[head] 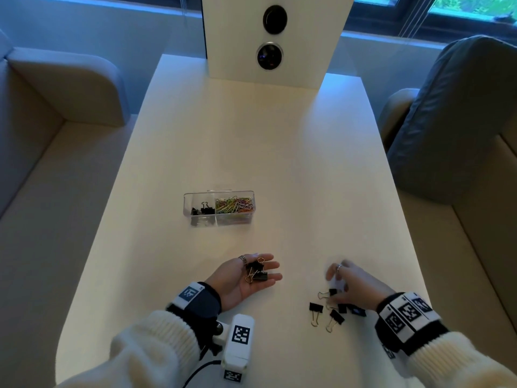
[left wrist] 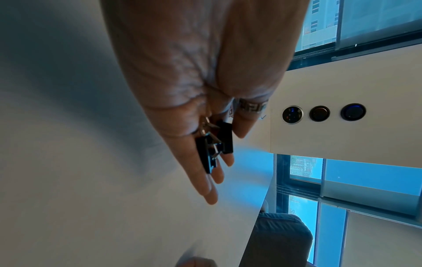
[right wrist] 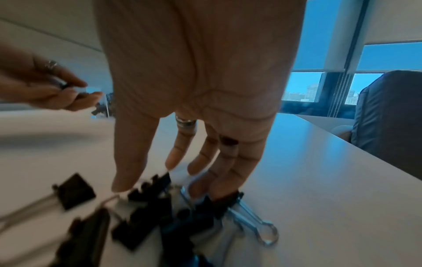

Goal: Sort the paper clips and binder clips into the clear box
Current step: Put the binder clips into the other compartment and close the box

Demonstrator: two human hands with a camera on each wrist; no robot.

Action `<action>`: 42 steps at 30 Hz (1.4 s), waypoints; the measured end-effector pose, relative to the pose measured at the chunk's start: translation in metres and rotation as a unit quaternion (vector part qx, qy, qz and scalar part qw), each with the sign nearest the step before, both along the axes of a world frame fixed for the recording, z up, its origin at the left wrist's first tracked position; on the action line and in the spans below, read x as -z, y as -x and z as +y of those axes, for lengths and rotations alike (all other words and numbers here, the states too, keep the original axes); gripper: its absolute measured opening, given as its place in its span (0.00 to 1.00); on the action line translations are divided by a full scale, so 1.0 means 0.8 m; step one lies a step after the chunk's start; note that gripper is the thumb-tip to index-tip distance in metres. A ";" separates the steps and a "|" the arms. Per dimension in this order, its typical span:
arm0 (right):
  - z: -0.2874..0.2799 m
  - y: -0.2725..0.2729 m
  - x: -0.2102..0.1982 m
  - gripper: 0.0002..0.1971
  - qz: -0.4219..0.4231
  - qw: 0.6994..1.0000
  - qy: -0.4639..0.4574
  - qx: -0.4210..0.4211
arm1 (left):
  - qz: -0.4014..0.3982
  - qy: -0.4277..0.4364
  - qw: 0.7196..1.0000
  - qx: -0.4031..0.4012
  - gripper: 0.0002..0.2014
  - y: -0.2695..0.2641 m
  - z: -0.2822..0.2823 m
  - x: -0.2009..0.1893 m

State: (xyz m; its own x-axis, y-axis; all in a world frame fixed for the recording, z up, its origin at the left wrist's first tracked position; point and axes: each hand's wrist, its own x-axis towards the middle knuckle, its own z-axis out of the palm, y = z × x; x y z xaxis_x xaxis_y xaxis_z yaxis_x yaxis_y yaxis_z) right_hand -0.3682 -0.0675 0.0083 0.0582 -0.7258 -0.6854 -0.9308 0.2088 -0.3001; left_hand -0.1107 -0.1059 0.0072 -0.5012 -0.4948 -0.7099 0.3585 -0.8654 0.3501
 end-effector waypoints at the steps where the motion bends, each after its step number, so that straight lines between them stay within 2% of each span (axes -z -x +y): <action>1: 0.003 0.001 0.003 0.18 -0.002 1.000 0.000 0.000 | -0.003 0.002 1.000 0.001 0.14 0.000 0.000 0.000; 11: 0.006 -0.005 0.003 0.08 0.016 0.997 0.057 -0.042 | -0.004 0.001 1.000 -0.012 0.14 -0.001 -0.004 0.001; 14: -0.005 -0.024 -0.021 0.09 -0.037 0.992 0.109 -0.052 | 0.006 -0.006 0.999 -0.031 0.15 -0.005 -0.005 0.000; 17: -0.023 -0.066 -0.058 0.07 -0.130 0.970 0.196 -0.053 | 0.012 -0.017 0.999 -0.045 0.18 -0.005 -0.006 0.000; 20: -0.040 -0.112 -0.076 0.07 -0.188 0.952 0.236 -0.055 | 0.023 -0.022 0.998 -0.059 0.20 -0.004 -0.007 -0.004; 24: -0.047 -0.157 -0.070 0.08 -0.211 0.939 0.256 -0.086 | 0.084 -0.021 0.992 -0.092 0.23 -0.010 -0.009 -0.014; 26: -0.052 -0.165 -0.067 0.11 -0.212 0.930 0.291 -0.074 | 0.088 -0.011 0.990 -0.111 0.21 -0.018 -0.011 -0.015; 30: -0.088 -0.166 -0.058 0.18 -0.177 0.919 0.350 -0.025 | 0.045 0.022 0.987 -0.153 0.14 -0.039 -0.016 -0.014; 33: -0.125 -0.166 -0.052 0.31 -0.094 0.945 0.305 -0.072 | 0.029 0.046 0.976 -0.209 0.12 -0.059 -0.032 -0.025; 35: -0.145 -0.172 -0.046 0.36 -0.047 0.957 0.262 -0.114 | 0.024 0.050 0.965 -0.258 0.11 -0.073 -0.052 -0.032; 37: -0.157 -0.182 -0.038 0.34 -0.016 0.960 0.243 -0.139 | 0.017 0.043 0.952 -0.303 0.09 -0.084 -0.070 -0.037; 42: -0.167 -0.187 -0.030 0.27 0.020 0.947 0.286 -0.144 | -0.020 0.026 0.936 -0.350 0.11 -0.088 -0.096 -0.038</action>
